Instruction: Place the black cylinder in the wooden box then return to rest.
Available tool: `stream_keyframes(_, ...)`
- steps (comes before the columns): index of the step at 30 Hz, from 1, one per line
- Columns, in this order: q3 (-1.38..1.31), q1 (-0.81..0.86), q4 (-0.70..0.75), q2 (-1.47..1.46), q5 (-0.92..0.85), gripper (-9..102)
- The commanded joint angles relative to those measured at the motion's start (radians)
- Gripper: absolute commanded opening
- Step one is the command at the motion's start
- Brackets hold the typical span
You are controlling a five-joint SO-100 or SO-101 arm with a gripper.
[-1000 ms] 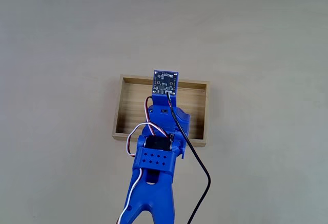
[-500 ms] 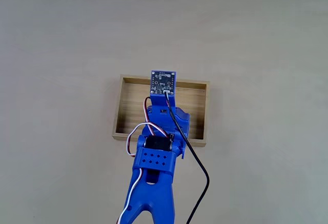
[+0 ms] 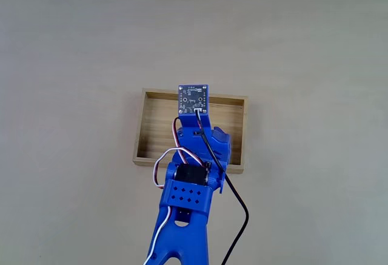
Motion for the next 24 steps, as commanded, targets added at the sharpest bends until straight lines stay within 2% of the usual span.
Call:
stream_keyframes(1, -0.130, 0.009, 0.023, -0.133, 0.023, 30)
stream_keyframes(13, -0.044, -0.020, 0.097, -0.376, -0.012, 30)
stream_keyframes(19, 0.026, -0.025, 0.215, -0.604, -0.118, 30)
stream_keyframes(24, 0.199, -0.023, 0.314, -0.881, -0.189, 28)
